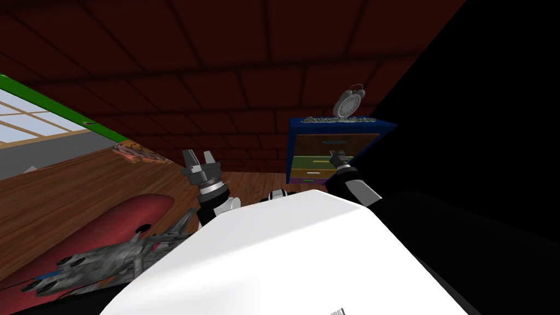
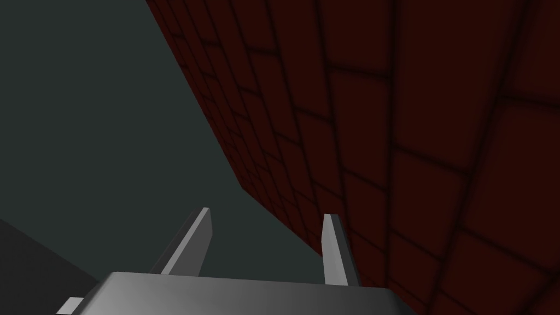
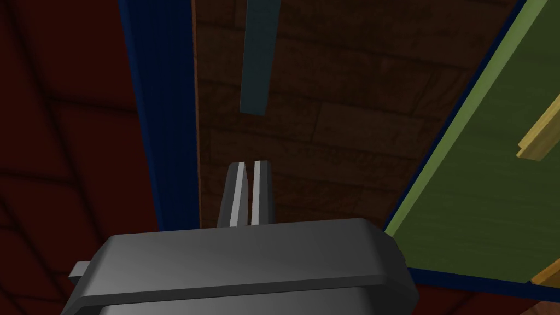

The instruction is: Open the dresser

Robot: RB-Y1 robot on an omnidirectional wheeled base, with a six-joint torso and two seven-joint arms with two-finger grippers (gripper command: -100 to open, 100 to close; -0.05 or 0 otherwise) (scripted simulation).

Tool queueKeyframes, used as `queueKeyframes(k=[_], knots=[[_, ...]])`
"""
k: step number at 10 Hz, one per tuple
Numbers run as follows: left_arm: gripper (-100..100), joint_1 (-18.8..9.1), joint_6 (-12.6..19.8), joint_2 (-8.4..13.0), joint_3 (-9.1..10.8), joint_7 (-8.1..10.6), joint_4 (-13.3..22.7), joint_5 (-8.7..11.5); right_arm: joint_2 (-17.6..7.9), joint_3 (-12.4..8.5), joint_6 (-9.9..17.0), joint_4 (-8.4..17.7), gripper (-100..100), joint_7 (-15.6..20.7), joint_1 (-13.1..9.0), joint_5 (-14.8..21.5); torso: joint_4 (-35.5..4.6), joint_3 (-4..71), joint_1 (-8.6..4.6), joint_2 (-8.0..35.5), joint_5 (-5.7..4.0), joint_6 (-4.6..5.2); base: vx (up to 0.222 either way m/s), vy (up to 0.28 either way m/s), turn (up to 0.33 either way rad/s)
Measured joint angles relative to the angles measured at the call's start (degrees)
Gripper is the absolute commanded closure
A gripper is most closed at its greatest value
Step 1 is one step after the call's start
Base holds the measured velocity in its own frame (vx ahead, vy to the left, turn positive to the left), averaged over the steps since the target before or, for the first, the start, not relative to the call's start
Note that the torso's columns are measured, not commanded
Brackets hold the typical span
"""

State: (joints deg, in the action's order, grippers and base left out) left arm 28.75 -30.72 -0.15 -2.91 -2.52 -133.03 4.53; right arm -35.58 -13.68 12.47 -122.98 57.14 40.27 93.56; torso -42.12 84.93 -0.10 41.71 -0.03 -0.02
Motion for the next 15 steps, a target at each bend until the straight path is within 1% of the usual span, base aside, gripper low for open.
queueKeyframes(k=[3,7,8,9,10,11,12,13,15], knots=[[0,0.0,0.0,0.0,0.00,0.00,0.0,0.0,-0.7,-1.2,-0.8,0.6,-100,-2.6,-0.5,-2.6,-0.1,-0.3,0.13,0.5,0.04,0.02,0.102,0.012,-0.015],[0,0.0,0.0,0.0,0.00,0.00,0.0,0.0,-1.2,-2.9,-2.2,1.5,-100,-4.5,-1.7,-7.1,-0.2,-0.4,0.06,0.6,0.02,0.02,0.069,0.013,-0.014],[0,0.0,0.0,0.0,0.00,0.00,0.0,0.0,-1.2,-2.9,-2.3,1.5,-100,-4.7,-1.8,-7.2,-0.2,-0.4,0.07,0.7,0.02,0.02,0.115,0.008,-0.045],[0,0.0,0.0,0.0,0.00,0.00,0.0,0.0,-1.7,-3.6,-2.7,1.6,-100,-5.4,-1.6,-7.3,-0.1,-0.3,0.09,0.4,0.03,0.03,0.072,0.005,-0.012],[0,0.0,0.0,0.0,0.00,0.00,0.0,0.0,-1.8,-3.7,-2.8,1.6,100,-5.6,-1.6,-7.3,-0.1,-0.3,0.10,0.6,0.03,0.01,0.010,0.001,0.004],[0,0.0,0.0,0.0,0.00,0.00,0.0,0.0,-1.8,-3.7,-2.8,1.6,100,-5.5,-1.6,-7.3,-0.2,-0.5,0.09,0.7,0.03,0.03,-0.109,0.024,-0.081],[0,0.0,0.0,0.0,0.00,0.00,0.0,0.0,-1.9,-4.0,-2.5,0.8,100,-5.3,-1.6,-7.6,-0.1,-0.7,0.08,1.0,-0.18,0.05,-0.189,0.034,-0.058],[0,0.0,0.0,0.0,-0.01,0.00,0.0,0.0,-1.8,-3.9,-2.7,0.5,100,-5.9,-1.3,-6.8,-0.2,-0.7,0.00,1.0,-0.14,0.08,-0.194,0.026,-0.027],[0,0.0,0.0,0.0,-0.01,0.00,0.0,0.0,-1.9,-3.5,-3.1,-0.1,100,-6.1,-0.9,-6.8,-0.2,-0.4,-0.06,0.6,0.00,0.14,-0.125,0.028,-0.025]])
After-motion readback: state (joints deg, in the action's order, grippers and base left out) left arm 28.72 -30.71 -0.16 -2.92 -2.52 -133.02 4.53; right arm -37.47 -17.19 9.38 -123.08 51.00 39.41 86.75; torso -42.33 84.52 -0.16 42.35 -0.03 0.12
